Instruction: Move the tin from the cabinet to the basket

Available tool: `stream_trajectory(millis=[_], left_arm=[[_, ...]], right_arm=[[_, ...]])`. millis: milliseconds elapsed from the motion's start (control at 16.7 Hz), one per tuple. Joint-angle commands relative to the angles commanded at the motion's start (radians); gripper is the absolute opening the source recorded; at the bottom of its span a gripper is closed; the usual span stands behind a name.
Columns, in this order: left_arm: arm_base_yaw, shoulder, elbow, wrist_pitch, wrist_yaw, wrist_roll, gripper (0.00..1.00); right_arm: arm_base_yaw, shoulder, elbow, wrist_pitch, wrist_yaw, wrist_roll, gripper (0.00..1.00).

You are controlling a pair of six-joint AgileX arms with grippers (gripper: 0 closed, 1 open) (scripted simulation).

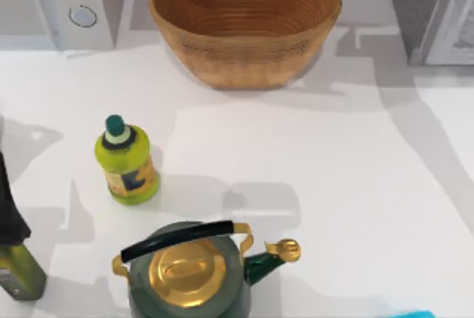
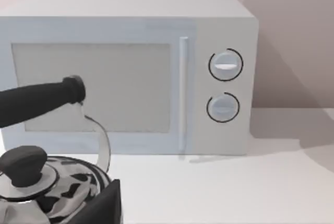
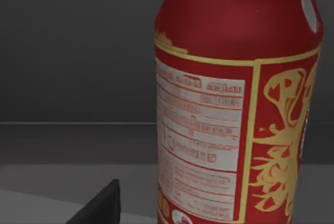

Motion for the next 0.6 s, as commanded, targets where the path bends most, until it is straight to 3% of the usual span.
stream_trajectory(millis=[360, 600], left_arm=[[0.000, 0.000, 0.000, 0.000, 0.000, 0.000, 1.00], [0.000, 0.000, 0.000, 0.000, 0.000, 0.000, 1.00]], right_arm=[[0.021, 0.010, 0.002, 0.007, 0.022, 0.000, 1.00], [-0.013, 0.125, 0.108, 0.015, -0.011, 0.000, 1.00]])
